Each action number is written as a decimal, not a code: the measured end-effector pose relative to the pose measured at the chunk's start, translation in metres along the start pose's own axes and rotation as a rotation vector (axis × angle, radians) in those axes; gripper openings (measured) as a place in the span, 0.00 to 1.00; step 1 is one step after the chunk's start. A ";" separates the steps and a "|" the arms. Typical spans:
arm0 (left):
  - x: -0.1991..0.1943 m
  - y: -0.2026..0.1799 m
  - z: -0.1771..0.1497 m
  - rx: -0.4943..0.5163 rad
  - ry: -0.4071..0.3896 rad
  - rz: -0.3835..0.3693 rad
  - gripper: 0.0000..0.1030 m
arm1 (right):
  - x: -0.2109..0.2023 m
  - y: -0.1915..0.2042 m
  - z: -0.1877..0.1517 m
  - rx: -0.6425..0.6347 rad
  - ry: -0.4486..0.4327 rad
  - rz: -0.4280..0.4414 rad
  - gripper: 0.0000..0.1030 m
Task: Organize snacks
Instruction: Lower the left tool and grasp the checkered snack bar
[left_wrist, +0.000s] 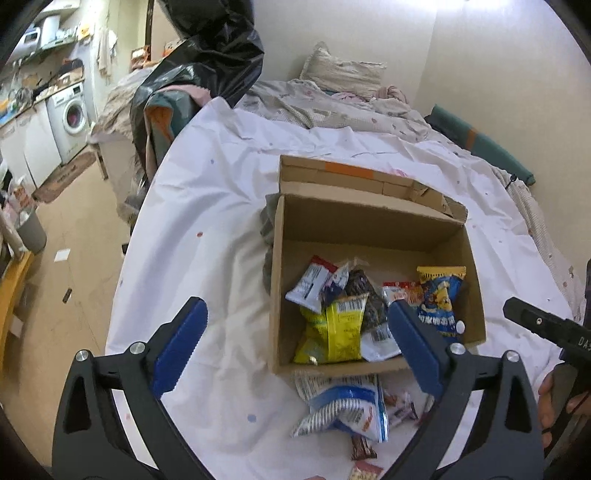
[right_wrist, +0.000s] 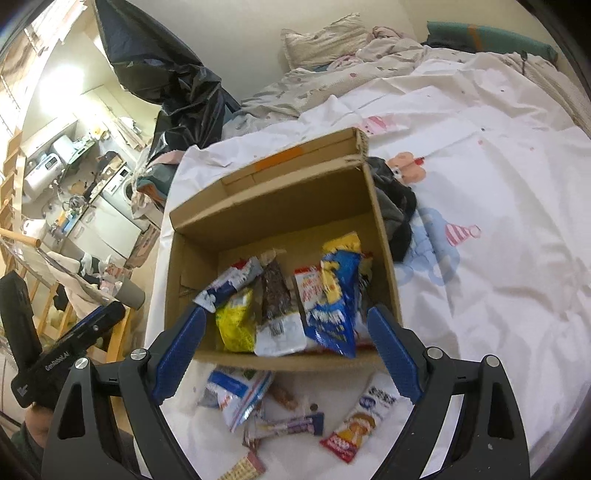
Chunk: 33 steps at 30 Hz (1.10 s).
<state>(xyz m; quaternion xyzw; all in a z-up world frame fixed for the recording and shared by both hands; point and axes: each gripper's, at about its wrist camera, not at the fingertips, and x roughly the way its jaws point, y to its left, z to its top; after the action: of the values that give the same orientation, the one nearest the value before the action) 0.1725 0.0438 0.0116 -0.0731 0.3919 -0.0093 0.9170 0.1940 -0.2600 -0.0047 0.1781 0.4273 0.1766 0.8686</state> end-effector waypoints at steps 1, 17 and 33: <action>-0.002 0.002 -0.003 -0.008 0.006 0.000 0.94 | -0.002 -0.001 -0.003 0.004 0.003 -0.002 0.89; 0.000 -0.004 -0.043 -0.009 0.161 -0.013 0.94 | -0.005 -0.016 -0.041 0.059 0.109 -0.124 0.89; 0.068 -0.069 -0.137 0.247 0.681 -0.104 0.94 | 0.012 -0.052 -0.056 0.182 0.218 -0.201 0.89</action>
<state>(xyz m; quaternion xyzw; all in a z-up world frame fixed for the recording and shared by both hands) 0.1234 -0.0467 -0.1210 0.0257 0.6665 -0.1271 0.7341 0.1640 -0.2910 -0.0691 0.1923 0.5488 0.0677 0.8107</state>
